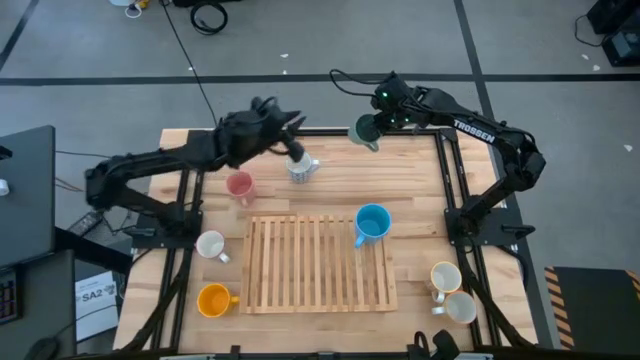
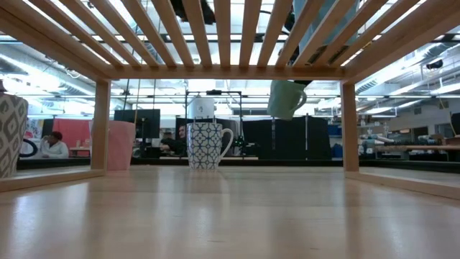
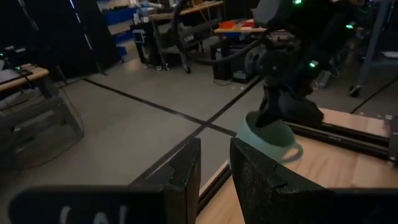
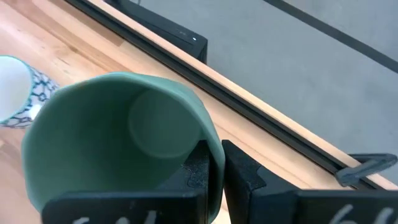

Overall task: Place coffee mugs
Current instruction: Put the green mug on the shelf

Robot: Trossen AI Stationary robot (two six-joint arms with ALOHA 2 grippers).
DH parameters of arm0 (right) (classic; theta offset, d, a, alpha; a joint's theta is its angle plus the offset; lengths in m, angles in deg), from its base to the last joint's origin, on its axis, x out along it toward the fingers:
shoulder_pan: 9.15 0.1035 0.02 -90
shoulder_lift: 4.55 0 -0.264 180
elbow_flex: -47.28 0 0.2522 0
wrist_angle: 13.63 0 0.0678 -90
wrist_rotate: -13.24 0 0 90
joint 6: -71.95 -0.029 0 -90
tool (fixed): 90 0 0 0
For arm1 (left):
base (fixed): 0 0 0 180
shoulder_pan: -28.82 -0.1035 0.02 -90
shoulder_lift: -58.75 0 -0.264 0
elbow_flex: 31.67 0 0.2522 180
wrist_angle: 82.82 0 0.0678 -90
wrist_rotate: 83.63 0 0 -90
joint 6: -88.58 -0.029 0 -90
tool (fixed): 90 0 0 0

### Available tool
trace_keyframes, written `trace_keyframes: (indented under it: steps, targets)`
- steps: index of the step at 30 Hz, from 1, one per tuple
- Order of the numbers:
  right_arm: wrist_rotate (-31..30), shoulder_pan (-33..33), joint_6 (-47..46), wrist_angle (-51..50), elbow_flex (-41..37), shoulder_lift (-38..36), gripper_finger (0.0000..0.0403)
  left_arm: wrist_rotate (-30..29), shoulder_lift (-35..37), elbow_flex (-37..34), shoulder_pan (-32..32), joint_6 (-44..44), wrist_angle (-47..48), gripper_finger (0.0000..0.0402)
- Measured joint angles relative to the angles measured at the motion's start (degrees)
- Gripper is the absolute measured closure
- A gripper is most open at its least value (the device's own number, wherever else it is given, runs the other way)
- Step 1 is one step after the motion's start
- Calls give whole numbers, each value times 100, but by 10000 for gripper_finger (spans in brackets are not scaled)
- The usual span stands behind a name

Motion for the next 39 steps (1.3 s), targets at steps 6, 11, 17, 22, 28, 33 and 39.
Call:
trace_keyframes:
  steps: [6, 11, 17, 22, 28, 33, 39]
  targets:
    - [3, 164, 0, 205, 0, 0, 372, 234, -864, 633, -180, 2, 1, 308]
    - [3, 280, -61, 319, 0, 0, 372, 414, -1326, 815, -296, 34, 21, 308]
    - [7, 414, -85, 459, 0, 0, 372, 1015, -1643, 847, -364, 248, 27, 308]
    - [7, 451, -158, 472, 0, 0, 372, 1452, -1769, 847, -362, 299, 18, 308]
    - [7, 464, -558, 502, 0, 0, 372, 1471, -1815, 847, -390, 764, -31, 308]
    - [9, 501, -835, 592, 0, 0, 372, 1473, -1815, 848, -424, 1148, -316, 308]
    - [297, 572, -942, 798, 0, 0, 372, 1635, -1814, 854, -393, 1192, -356, 308]
